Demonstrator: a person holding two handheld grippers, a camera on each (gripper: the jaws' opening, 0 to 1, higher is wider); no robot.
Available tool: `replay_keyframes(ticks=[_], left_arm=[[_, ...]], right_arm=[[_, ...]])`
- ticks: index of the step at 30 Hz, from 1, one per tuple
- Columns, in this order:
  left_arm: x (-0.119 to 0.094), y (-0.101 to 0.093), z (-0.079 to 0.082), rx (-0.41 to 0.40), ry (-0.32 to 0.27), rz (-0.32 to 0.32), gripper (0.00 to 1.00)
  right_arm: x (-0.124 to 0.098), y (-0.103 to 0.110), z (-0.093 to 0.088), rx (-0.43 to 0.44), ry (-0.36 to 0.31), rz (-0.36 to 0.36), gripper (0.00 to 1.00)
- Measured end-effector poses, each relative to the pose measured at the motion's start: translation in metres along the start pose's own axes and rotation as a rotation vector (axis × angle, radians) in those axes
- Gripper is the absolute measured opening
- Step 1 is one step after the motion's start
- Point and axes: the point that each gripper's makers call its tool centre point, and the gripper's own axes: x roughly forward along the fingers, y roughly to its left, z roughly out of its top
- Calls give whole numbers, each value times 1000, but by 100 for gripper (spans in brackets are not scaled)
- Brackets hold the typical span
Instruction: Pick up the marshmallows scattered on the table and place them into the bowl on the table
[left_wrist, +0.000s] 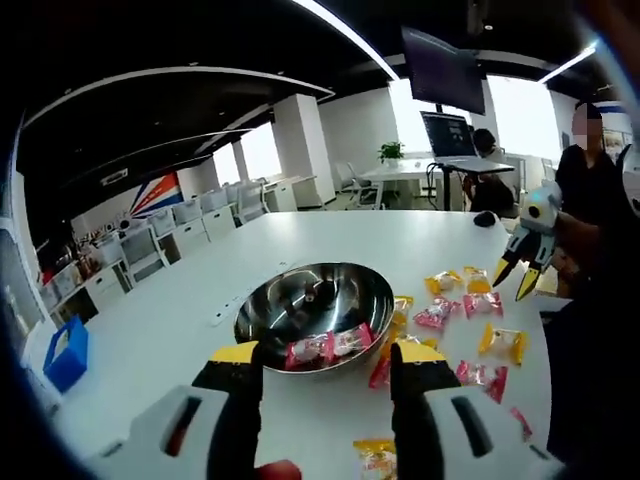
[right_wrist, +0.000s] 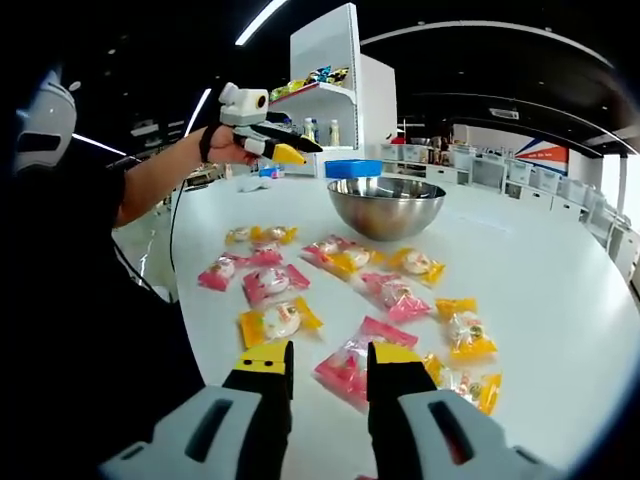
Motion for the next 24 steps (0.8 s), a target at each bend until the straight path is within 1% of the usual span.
replay_keyframes(ticks=[5,10,14,18,24], left_arm=[[-12,-2,-6,-15,-15,12,52],[-26,-9,-12,-30,-36,27,52],[-35,-19,-20,-36,-42,28,52],[-44,-26,-29,-47,-46,43,52],[-59,-39,-34,-25,-61,70,52]], right_arm=[[0,-1,1,-2,-1,-4,29],[2,-1,2,-2,-3,-5,29],[3,0,4,-6,-4,-3,29],[4,-1,7,-8,-8,-7,29],[6,-4,8,-10,-11,-9,29]])
